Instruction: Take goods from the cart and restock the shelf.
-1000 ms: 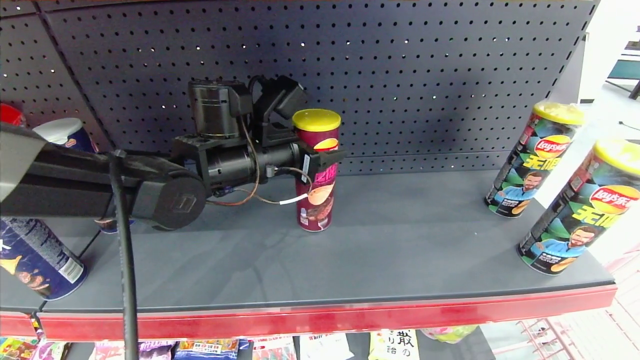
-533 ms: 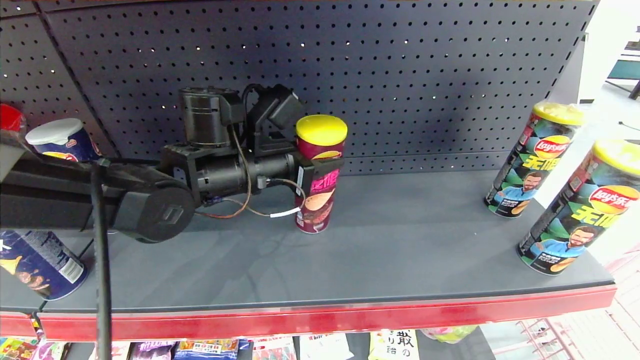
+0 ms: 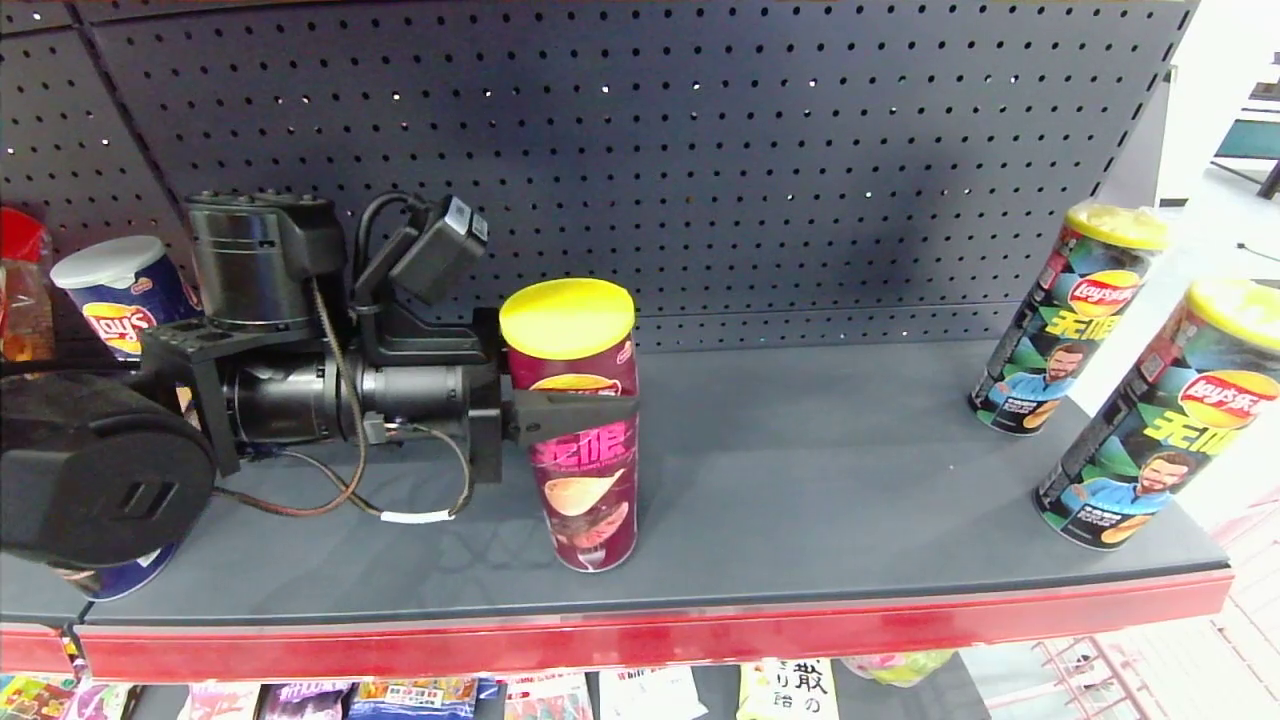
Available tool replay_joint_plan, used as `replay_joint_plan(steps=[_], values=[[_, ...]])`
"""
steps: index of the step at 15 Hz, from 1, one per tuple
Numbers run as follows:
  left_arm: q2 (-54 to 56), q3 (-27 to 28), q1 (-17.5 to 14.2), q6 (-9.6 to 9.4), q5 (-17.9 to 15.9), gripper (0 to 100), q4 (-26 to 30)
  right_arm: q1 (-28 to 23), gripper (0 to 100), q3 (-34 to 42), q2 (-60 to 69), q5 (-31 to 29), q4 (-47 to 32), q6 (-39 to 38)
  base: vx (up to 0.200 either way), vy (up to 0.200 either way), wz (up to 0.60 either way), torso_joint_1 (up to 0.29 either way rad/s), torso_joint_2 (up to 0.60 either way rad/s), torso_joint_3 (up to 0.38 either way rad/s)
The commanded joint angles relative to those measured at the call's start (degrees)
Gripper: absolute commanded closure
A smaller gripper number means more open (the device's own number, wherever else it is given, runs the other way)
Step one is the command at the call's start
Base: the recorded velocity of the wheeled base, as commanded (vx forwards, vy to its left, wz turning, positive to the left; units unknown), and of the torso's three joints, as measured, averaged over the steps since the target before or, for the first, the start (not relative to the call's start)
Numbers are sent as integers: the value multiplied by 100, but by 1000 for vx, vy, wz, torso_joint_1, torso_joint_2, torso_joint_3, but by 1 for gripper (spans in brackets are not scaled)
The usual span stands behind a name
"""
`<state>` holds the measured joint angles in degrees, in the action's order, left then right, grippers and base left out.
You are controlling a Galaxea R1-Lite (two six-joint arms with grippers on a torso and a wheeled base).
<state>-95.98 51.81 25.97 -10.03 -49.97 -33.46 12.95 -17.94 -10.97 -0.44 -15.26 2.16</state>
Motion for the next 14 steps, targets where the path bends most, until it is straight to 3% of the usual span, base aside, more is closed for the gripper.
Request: replay_joint_plan(steps=[1,4,5,14], values=[[132,-83,-4,-25,-57,100,-29,6,100,-86,-133,0,6,4,0,0,0,0,0,0],[62,-303,-39,-368,-48,100,-29,-3,100,-192,-230,-9,15,13,0,0,0,0,0,0],[62,-356,-39,-403,-48,100,-37,6,100,-201,-239,-9,15,4,0,0,0,0,0,0],[123,-479,-65,-385,-338,100,-20,6,100,-209,-274,-9,15,4,0,0,0,0,0,0]])
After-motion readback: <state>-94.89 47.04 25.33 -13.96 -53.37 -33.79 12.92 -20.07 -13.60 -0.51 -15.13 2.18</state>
